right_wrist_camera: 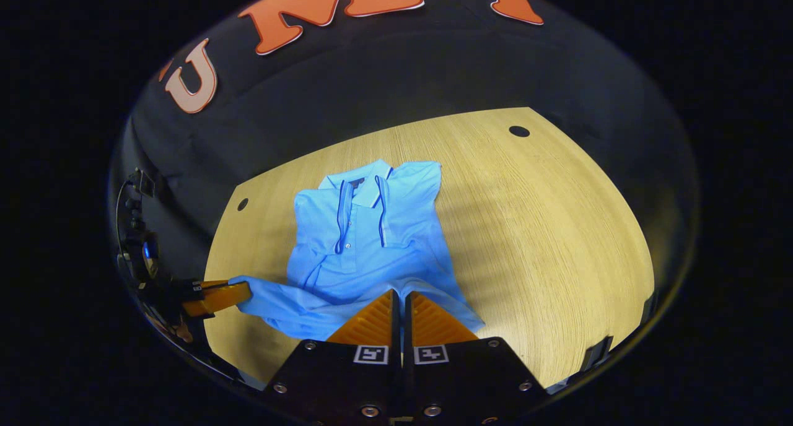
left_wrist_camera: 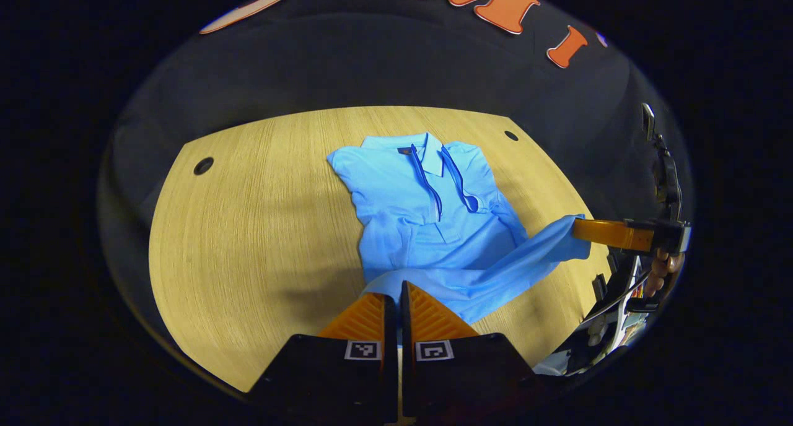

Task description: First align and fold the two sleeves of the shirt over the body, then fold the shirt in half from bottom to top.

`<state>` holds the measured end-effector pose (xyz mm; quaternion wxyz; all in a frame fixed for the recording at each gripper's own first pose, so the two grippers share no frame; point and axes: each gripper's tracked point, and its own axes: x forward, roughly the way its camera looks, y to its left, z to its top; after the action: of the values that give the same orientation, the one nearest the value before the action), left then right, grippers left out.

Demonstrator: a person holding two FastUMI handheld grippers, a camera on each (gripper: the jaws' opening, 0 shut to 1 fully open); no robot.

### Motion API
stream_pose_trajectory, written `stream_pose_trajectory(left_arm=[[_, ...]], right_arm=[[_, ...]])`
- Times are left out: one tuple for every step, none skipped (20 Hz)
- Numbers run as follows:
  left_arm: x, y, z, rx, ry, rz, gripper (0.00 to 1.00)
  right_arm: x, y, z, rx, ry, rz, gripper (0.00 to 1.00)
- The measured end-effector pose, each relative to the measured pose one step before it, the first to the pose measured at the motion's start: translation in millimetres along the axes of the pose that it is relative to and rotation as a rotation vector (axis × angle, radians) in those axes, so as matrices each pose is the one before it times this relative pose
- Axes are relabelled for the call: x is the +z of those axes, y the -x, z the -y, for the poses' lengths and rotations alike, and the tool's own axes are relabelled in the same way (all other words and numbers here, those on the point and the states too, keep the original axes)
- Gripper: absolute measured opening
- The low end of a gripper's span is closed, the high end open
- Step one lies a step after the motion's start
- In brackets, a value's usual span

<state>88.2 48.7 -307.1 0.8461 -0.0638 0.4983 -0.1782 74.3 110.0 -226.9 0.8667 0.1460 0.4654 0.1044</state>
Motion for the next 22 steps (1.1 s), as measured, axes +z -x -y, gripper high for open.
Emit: stream_pose_trajectory(left_arm=[[8.1, -3.36, -3.3, 0.00213, -0.01681, 0.0076, 0.07], [8.72, -3.06, -3.46, 0.0072, -0.01123, 0.00718, 0.07], [8.73, -2.78, -2.74, 0.00734, -0.0025, 0.01036, 0.07], [9.98, -3.64, -3.38, 0.00685, 0.0004, 0.01275, 0.07], [8.98, 2.54, -7.84, 0.01284, 0.00378, 0.01083, 0.07], [8.25, -11.16, -1.41, 0.01422, 0.00482, 0.00968, 0.07], [7.67, -5.75, -4.84, 0.01613, 0.01123, 0.00465, 0.07], [8.03, -7.22, -3.82, 0.00958, 0.01476, 0.0069, 0.07], [7.37, -7.14, -3.51, 0.01569, 0.01293, 0.00713, 0.09], [8.7, -7.76, -5.55, 0.01611, 0.00795, 0.00504, 0.07], [6.26, -7.24, -4.51, 0.01732, 0.00699, 0.00323, 0.07], [7.59, -7.49, -5.07, 0.01677, 0.00517, -0.00227, 0.07], [5.8, -7.39, -4.2, 0.01392, 0.00259, -0.00337, 0.06], [6.94, -9.14, -4.06, 0.01203, -0.00128, -0.00061, 0.07], [6.2, -9.46, -3.38, 0.01291, -0.00267, 0.00199, 0.06], [5.95, -6.57, -4.21, 0.01236, -0.00415, 0.00143, 0.07], [7.15, -8.41, -4.03, 0.01349, -0.00206, 0.00177, 0.07], [7.54, -7.5, -2.88, 0.00793, 0.00263, 0.00098, 0.07], [3.23, -7.32, -1.28, 0.00519, 0.00752, -0.00199, 0.09], [1.81, -5.37, -2.09, 0.00984, 0.00379, -0.01012, 0.07], [3.09, -5.15, -4.83, 0.01963, -0.00726, -0.00691, 0.07], [4.46, -6.08, -3.74, 0.01973, -0.01449, 0.0036, 0.07]], right_arm=[[8.14, -2.74, -1.38, -0.00203, 0.00035, 0.00865, 0.01], [9.15, -3.77, -0.87, -0.00131, -0.00099, 0.00969, 0.01], [8.54, -4.78, -1.19, 0.00457, 0.00036, 0.00305, 0.01], [8.15, -5.11, -0.79, 0.0059, 0.00413, 0.00367, 0.01], [9.33, -6.96, 0.42, 0.00541, 0.00767, 0.00419, 0.01], [8.37, -6.69, -0.44, 0.01025, 0.0099, 0.00113, 0.01], [8.98, -8.51, 1.44, 0.00716, 0.00536, -0.00058, 0.01], [7.04, -7.62, 0.3, 0.01227, 0.00547, -0.00201, 0.01], [8.79, -7.91, 1.58, 0.00715, 0.0049, 0.00103, 0.01], [8.98, -8.78, 1.54, 0.01137, 0.00588, -0.00003, 0.01], [9.31, -8.37, 2.07, 0.00642, 0.00689, 0.00371, 0.01], [7.29, -7.88, 3.24, 0.0058, 0.0099, 0.00031, 0.01], [7.87, -9.5, 5.6, -0.00339, 0.00934, 0.0019, 0.01], [6.74, -11.32, 7.4, -0.00194, 0.00215, -0.00482, 0.01], [5.32, -8.73, 3.26, 0.00788, -0.00882, -0.00967, 0.01], [4.19, -9.32, 2.18, 0.0093, -0.00984, -0.00953, 0.01], [4.88, -9.32, 3.09, 0.00518, -0.00241, -0.01111, 0.01], [4.02, -8.73, 5.02, -0.00348, 0.00305, -0.00614, 0.01], [4.01, -8.29, 1.52, 0.00144, 0.00188, -0.00657, 0.01], [2.5, -7.74, -0.61, 0.01247, -0.00487, -0.01073, 0.01], [3.9, -6.58, -1.18, 0.01614, -0.01411, -0.0068, 0.02], [4.08, -6.33, 0.05, 0.01397, -0.03143, -0.00126, 0.02]])
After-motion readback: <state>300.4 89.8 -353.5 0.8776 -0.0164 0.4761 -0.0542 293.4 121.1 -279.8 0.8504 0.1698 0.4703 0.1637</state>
